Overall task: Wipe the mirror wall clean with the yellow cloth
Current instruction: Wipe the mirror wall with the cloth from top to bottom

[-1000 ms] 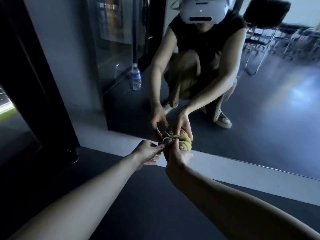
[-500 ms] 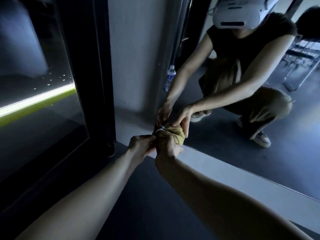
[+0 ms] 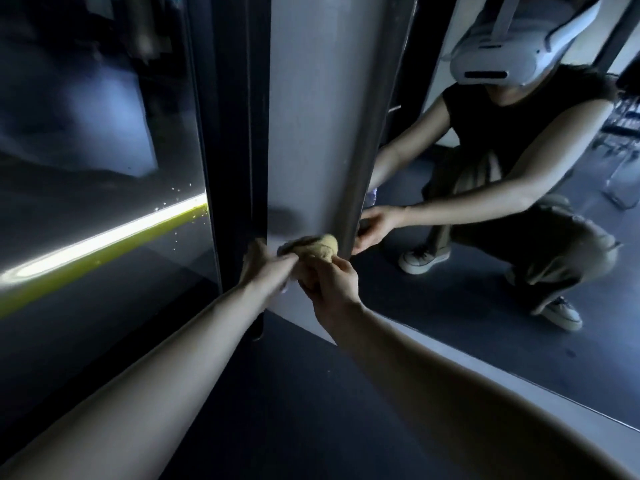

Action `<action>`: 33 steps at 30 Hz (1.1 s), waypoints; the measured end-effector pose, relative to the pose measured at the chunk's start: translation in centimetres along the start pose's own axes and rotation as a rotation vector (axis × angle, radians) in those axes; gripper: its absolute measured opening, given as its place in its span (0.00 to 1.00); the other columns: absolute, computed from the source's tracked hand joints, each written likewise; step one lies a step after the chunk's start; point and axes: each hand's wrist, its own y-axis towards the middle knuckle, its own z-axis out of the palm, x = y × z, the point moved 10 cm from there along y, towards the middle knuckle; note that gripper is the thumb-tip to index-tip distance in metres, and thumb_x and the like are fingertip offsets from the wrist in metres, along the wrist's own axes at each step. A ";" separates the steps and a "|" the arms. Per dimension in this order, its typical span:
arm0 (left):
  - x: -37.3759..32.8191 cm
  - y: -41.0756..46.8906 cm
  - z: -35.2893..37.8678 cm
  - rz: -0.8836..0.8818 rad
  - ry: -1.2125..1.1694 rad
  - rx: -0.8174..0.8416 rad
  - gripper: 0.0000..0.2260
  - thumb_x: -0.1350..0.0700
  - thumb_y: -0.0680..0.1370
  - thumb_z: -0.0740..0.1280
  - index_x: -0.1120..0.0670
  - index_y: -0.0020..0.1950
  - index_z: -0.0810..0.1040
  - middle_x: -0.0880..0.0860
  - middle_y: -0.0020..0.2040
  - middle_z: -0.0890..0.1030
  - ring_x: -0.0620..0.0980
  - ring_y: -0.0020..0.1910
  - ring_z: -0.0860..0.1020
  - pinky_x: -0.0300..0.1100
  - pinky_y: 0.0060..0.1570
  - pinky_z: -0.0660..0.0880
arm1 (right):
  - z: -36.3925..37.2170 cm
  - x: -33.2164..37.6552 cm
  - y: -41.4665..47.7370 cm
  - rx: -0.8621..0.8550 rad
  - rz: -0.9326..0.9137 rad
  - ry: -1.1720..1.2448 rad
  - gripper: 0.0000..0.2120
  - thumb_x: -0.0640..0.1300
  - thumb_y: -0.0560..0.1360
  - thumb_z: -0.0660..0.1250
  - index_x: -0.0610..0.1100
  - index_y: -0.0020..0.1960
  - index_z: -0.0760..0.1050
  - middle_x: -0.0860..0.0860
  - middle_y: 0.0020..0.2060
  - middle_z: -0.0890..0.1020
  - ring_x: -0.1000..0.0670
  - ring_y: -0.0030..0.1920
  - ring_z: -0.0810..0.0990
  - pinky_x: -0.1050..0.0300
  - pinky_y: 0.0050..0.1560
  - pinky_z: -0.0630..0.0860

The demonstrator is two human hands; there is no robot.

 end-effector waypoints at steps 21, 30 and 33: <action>-60.6 -0.2 -11.5 0.261 -0.291 0.034 0.07 0.62 0.76 0.66 0.54 0.40 0.79 0.50 0.34 0.80 0.42 0.29 0.77 0.33 0.30 0.74 | 21.7 61.8 -15.8 0.124 -0.989 -0.553 0.10 0.32 0.73 0.66 0.43 0.49 0.81 0.51 0.52 0.79 0.52 0.52 0.78 0.64 0.54 0.73; -94.1 -0.3 -19.1 0.613 -0.364 0.015 0.11 0.64 0.74 0.68 0.57 0.55 0.74 0.49 0.44 0.80 0.43 0.41 0.78 0.34 0.43 0.75 | 33.5 93.7 -26.0 -0.056 -1.550 -0.631 0.12 0.28 0.64 0.69 0.40 0.45 0.77 0.47 0.44 0.78 0.59 0.44 0.70 0.73 0.45 0.67; -101.4 0.7 -20.1 0.643 -0.346 0.046 0.09 0.63 0.75 0.68 0.57 0.55 0.76 0.52 0.47 0.81 0.43 0.42 0.78 0.32 0.41 0.74 | 36.1 100.8 -27.8 -0.118 -1.646 -0.731 0.11 0.28 0.64 0.69 0.37 0.45 0.80 0.44 0.46 0.80 0.64 0.46 0.66 0.81 0.49 0.62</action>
